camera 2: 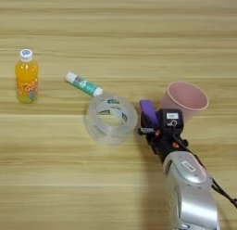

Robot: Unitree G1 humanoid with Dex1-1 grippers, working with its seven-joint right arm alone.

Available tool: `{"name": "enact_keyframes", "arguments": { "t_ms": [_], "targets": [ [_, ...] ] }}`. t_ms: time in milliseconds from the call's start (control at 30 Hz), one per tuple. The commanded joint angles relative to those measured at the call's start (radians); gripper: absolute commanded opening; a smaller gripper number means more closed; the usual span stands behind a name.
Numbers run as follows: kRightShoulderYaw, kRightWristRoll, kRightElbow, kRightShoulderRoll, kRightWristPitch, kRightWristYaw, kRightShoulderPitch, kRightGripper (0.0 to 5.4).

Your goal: Move the objects on the table

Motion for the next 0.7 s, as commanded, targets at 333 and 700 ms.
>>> {"name": "enact_keyframes", "arguments": {
  "t_ms": [333, 700],
  "targets": [
    [0.009, -0.008, 0.058, -0.043, -0.034, -0.006, -0.041, 1.43],
    [0.031, -0.012, 0.068, -0.051, -0.036, 0.006, -0.033, 1.43]
  ]
}}
